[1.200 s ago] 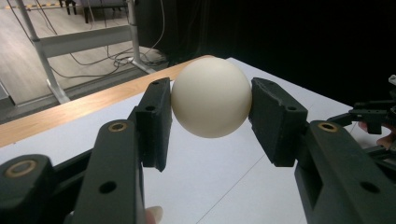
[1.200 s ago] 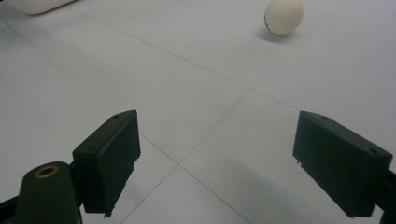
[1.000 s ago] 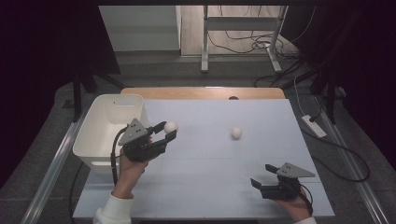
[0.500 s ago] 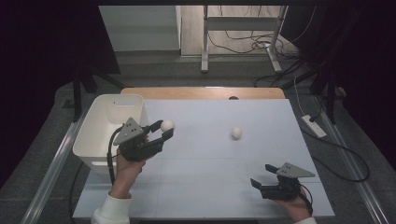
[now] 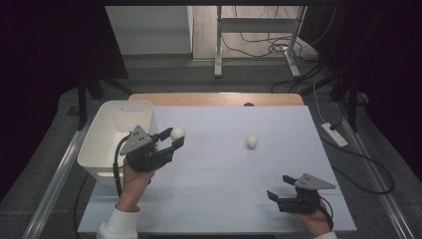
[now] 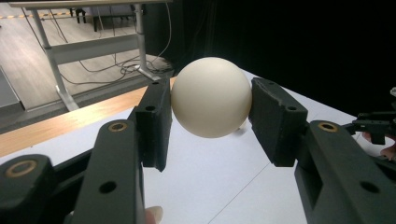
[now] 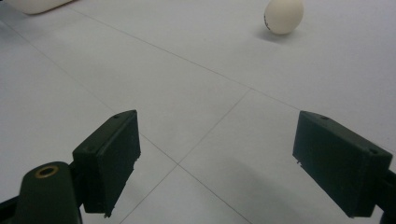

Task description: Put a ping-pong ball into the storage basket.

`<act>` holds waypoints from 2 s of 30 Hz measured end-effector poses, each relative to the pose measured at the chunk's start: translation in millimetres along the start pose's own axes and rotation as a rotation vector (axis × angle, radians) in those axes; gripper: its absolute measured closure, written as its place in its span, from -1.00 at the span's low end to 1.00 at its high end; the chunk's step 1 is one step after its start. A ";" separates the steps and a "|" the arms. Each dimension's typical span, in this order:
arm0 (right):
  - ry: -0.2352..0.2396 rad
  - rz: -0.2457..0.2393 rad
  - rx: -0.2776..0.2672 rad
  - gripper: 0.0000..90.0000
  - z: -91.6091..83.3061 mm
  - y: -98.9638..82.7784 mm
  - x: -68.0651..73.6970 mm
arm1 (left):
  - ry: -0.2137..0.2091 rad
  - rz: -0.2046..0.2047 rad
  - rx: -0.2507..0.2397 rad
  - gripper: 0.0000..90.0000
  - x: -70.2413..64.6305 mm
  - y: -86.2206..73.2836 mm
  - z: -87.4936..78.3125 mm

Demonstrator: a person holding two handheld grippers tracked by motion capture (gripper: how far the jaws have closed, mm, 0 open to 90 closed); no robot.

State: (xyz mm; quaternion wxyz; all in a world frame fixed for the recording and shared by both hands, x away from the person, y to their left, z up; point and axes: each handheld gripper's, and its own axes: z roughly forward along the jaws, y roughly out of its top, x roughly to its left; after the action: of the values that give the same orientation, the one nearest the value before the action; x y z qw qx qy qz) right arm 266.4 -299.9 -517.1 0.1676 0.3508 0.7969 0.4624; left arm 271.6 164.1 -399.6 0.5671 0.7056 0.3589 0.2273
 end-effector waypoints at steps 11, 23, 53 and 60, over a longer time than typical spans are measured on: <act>0.000 -0.001 0.004 -0.67 0.2 -0.1 0.1 | 0.007 0.003 -0.005 0.13 1.5 0.7 -2.4; -0.003 -0.003 0.013 -0.66 0.3 -0.5 0.0 | 0.008 0.005 -0.003 0.13 0.9 -0.2 -0.9; -0.006 -0.002 0.007 -0.66 0.3 0.1 0.4 | 0.037 -0.003 -0.053 0.13 7.6 5.2 -17.2; -0.009 -0.002 0.007 -0.66 0.1 0.1 0.1 | 0.046 -0.009 -0.058 0.13 9.7 5.6 -20.1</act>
State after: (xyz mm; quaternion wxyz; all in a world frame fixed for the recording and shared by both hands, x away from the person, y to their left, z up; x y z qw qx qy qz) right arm 266.4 -299.7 -517.0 0.1705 0.3527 0.7980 0.4580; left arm 264.6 183.8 -389.9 0.5798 0.6818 0.3686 0.2513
